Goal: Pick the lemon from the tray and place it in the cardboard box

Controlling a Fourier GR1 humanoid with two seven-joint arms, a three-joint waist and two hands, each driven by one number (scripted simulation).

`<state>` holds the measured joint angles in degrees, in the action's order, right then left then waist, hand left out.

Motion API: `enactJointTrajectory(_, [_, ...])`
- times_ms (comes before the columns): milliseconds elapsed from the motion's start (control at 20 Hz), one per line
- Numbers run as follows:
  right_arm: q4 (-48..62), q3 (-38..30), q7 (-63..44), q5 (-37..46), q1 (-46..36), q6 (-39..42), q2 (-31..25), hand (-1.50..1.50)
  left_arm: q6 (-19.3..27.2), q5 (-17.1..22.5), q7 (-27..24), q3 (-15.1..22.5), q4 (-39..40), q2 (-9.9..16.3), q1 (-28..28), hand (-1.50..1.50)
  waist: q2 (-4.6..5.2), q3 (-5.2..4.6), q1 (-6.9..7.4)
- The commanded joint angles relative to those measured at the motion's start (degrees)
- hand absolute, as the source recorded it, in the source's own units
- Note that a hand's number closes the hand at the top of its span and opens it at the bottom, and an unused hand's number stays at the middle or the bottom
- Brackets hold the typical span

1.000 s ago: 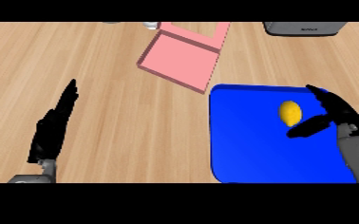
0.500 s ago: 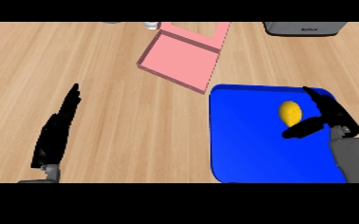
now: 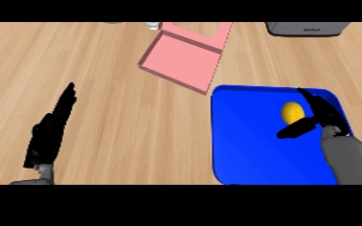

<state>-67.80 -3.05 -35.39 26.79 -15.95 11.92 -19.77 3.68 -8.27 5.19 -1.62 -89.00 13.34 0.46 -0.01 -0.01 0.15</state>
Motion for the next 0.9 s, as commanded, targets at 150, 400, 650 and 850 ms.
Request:
enactJointTrajectory(150, [-5.00, -0.94, -2.14, 0.06, 2.86, 4.32, 0.17, -1.50, -0.99, -1.23, -2.92, -2.21, 4.67, -1.33, -2.54, 0.00, -0.02, -0.01, -0.24])
enactJointTrajectory(400, [2.75, 1.22, 4.34, 5.27, 1.26, -3.37, 3.87, 1.50, -1.71, -1.82, 0.81, -1.91, 0.78, -1.27, -1.93, 0.00, 0.00, 0.02, 0.01])
enactJointTrajectory(650, [6.26, -0.37, 7.56, 10.49, -0.92, -6.86, -1.93, 1.50, -2.10, -1.75, 1.01, -1.69, -0.36, -1.82, -1.14, 0.00, 0.03, 0.02, 0.07])
enactJointTrajectory(850, [7.24, -0.21, 8.25, 13.47, -3.26, -10.79, -0.89, 1.50, -1.79, -2.40, 3.15, -2.62, -1.84, -1.61, -1.99, 0.00, 0.03, 0.02, 0.12])
